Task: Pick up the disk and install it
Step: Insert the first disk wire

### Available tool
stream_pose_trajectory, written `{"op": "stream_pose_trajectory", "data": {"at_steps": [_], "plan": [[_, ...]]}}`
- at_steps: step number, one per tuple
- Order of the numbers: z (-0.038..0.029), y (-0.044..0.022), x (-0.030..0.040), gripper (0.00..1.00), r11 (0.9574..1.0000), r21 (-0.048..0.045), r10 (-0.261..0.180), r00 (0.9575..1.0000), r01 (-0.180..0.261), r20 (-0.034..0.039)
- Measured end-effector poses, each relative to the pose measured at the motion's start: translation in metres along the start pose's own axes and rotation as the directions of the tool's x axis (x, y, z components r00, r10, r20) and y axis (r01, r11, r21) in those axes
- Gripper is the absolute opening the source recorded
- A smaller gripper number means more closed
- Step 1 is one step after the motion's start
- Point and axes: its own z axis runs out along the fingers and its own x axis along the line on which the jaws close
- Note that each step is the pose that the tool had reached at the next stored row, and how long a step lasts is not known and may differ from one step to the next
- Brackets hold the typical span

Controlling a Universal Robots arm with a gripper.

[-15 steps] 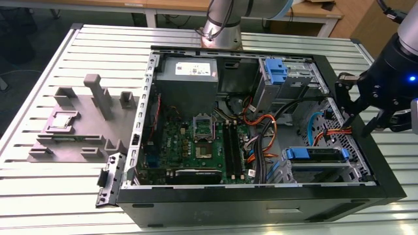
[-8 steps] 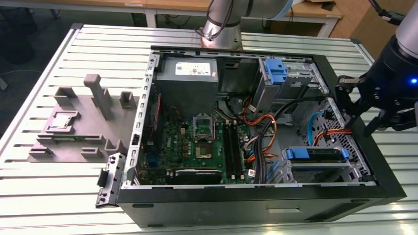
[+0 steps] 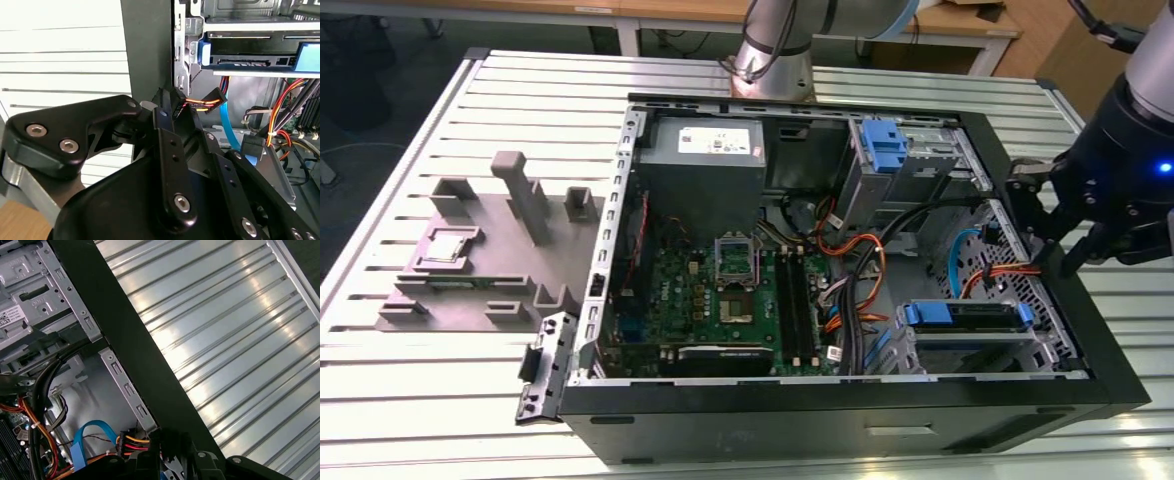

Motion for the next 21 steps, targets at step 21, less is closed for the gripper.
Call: {"op": "stream_pose_trajectory", "data": {"at_steps": [21], "plan": [[0.0051,-0.0082,0.0123,0.31,0.9989,-0.0274,-0.036,0.9952,0.039,0.0906]]}}
